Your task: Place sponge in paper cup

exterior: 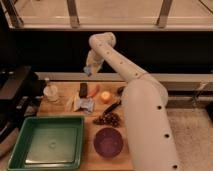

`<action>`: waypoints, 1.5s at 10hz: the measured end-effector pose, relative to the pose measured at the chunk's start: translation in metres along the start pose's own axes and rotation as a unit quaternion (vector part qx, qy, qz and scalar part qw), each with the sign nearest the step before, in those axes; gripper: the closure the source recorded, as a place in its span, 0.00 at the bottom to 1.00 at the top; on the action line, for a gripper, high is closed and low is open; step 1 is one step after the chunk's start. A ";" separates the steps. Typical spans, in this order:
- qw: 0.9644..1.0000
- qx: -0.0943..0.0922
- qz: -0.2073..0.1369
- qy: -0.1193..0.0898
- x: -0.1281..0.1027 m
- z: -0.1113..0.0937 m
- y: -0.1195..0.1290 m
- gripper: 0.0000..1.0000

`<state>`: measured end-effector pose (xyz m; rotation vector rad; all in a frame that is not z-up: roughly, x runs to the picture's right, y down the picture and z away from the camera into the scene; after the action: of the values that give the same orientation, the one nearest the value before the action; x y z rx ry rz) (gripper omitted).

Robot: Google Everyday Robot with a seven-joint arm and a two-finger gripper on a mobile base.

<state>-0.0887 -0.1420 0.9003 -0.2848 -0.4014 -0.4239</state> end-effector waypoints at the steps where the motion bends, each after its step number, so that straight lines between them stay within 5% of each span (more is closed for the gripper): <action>1: 1.000 0.000 -0.013 -0.012 -0.026 0.000 -0.014 1.00; 9: 0.999 -0.005 -0.027 -0.022 -0.031 0.000 -0.009 1.00; 11: 0.998 -0.006 -0.050 -0.038 -0.054 0.004 -0.006 1.00; 15: 0.990 -0.004 -0.099 -0.101 -0.146 0.018 -0.023 1.00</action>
<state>-0.2266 -0.1060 0.8569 -0.2984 -0.6286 -0.5945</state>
